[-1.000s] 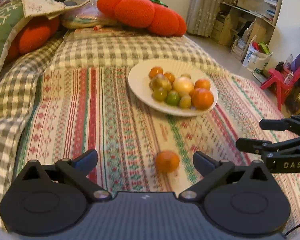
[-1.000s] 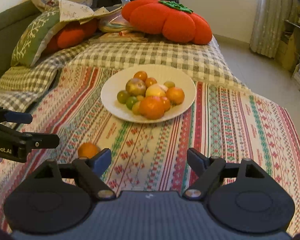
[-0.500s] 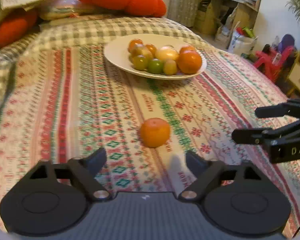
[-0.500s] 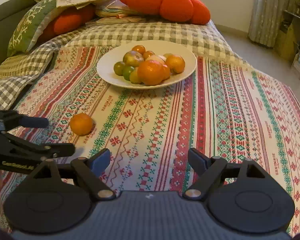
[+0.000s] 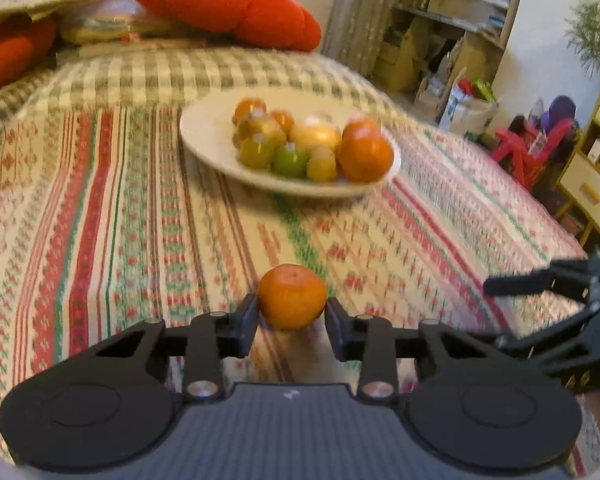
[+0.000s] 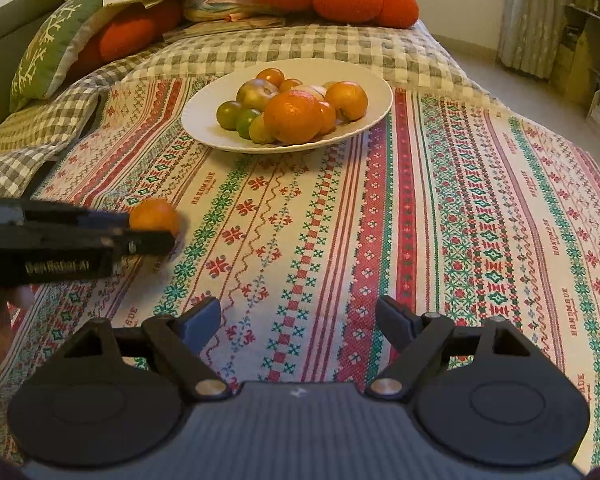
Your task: Organize fruits
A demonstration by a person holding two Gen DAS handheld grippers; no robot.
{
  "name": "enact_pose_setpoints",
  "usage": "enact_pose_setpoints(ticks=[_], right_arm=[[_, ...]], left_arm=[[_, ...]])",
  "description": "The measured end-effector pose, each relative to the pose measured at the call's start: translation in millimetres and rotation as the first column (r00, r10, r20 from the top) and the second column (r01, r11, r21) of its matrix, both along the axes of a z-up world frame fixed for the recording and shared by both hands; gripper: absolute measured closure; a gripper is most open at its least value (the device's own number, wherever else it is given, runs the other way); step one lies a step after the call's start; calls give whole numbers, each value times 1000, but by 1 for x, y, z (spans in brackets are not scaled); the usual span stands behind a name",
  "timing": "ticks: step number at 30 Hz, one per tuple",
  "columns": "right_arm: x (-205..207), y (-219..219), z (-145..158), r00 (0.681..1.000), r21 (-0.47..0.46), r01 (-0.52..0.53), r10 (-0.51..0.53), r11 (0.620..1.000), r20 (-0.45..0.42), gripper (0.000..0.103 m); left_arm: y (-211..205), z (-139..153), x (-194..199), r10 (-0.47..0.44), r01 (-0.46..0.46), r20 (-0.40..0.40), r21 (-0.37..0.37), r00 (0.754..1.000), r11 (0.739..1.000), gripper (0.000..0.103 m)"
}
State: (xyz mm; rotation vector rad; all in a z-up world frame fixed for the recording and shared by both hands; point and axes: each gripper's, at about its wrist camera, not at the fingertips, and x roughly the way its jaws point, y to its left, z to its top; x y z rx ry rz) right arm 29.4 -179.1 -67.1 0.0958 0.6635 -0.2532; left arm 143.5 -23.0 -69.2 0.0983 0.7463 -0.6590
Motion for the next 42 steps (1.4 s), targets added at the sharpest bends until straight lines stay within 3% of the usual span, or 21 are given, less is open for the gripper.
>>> enact_pose_setpoints(ticks=[7, 20, 23, 25, 27, 31, 39, 42], right_arm=[[3, -8, -1, 1000, 34, 15, -15, 999, 4, 21], [5, -12, 4, 1000, 40, 26, -27, 999, 15, 21], [5, -13, 8, 999, 37, 27, -27, 999, 24, 21], [6, -13, 12, 999, 27, 35, -36, 999, 30, 20], [6, -11, 17, 998, 21, 44, -45, 999, 42, 20], [3, -8, 26, 997, 18, 54, -55, 998, 54, 19], [-7, 3, 40, 995, -11, 89, -88, 996, 45, 18], [-10, 12, 43, 992, -57, 120, -118, 991, 33, 17]], left_arm=[[-13, 30, 21, 40, -37, 58, -63, 998, 997, 79], [-42, 32, 54, 85, -84, 25, -26, 996, 996, 77], [-40, 35, 46, 89, -88, 33, -21, 995, 996, 59], [-38, 39, 35, 91, -91, 61, 0, 994, 996, 40], [-36, 42, 26, 108, -111, 74, 25, 991, 994, 33], [-27, 50, 7, 137, -142, 86, 63, 987, 988, 21], [-13, 56, -21, 221, -225, 46, 136, 974, 965, 11], [-6, 60, -26, 282, -278, -3, 156, 959, 948, 10]])
